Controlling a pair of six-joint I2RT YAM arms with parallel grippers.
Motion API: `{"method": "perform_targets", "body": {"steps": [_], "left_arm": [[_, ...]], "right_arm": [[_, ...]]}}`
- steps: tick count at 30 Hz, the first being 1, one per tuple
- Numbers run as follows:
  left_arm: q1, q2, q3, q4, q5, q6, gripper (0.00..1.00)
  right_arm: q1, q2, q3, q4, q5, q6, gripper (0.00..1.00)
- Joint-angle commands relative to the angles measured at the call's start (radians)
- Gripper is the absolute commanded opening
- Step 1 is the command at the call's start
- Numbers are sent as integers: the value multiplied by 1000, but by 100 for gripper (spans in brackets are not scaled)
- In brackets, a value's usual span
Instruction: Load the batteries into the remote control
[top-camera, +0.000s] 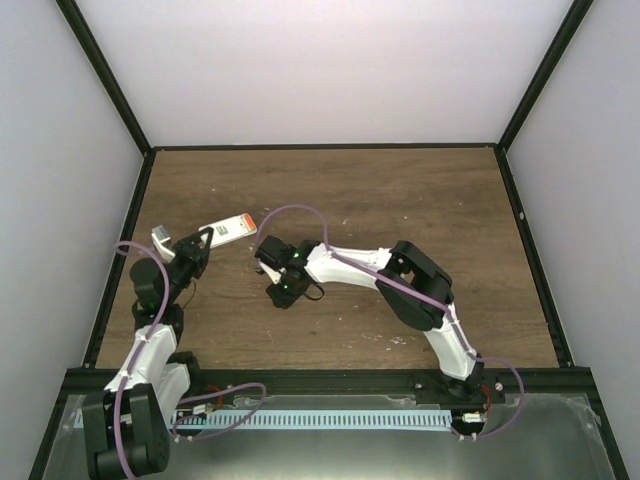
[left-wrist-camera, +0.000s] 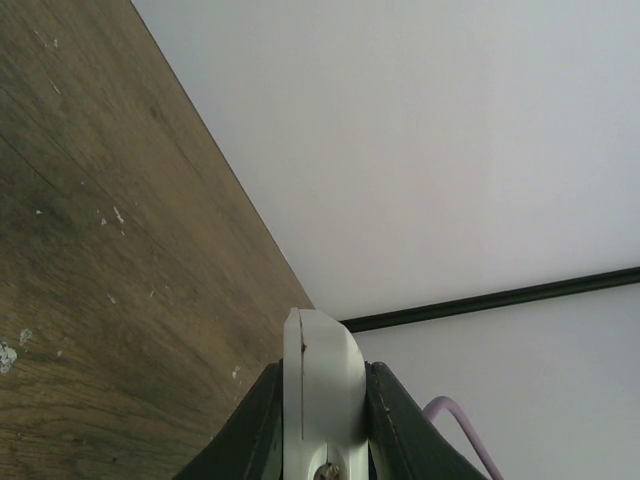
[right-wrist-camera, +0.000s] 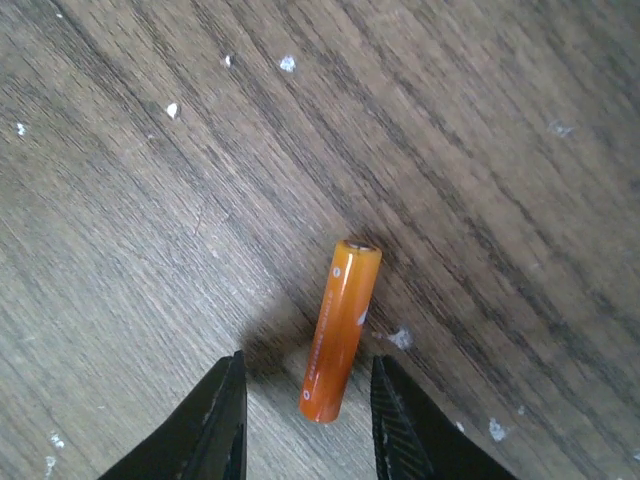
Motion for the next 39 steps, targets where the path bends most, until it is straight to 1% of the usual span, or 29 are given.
{"method": "perform_targets", "body": {"steps": [1,4,14,15,17,20,24,29,32,34,37,39], "left_arm": [[6,-27,-4,-8,-13,11,0],[6,-43,-4,-23,-20,13,0],[6,-84,-7,-65,-29,33,0],[6,-84,-9,-65,-30,34,0],[6,-83,-13,-63,-29,31,0],[6,-86,-24,-55,-30,27,0],[5,-90,-59,-20,-39,23,0],[1,-102,-133,71,-55,-10,0],[-15,-120,-180,109,-84,-29,0],[-39,-132,-191,113,-107,-30,0],[-95,-144,-194,119,-162,-27,0],[-127,-143,-192,133,-190,-27,0]], "right_arm": [[27,20,34,-55,68,-23,27],[33,17,7,-50,77,-20,26],[34,-7,-52,-18,112,-9,9],[35,-7,-54,-22,123,-4,5],[33,-7,-49,-38,142,11,2],[27,-24,-36,-63,157,33,1],[-14,-78,7,-106,102,65,1],[-98,-161,95,-191,12,112,1],[-145,-187,181,-237,-44,120,1],[-161,-164,277,-284,-62,110,1],[-167,-78,502,-404,-72,88,1],[-167,-17,615,-460,-85,85,1]]}}
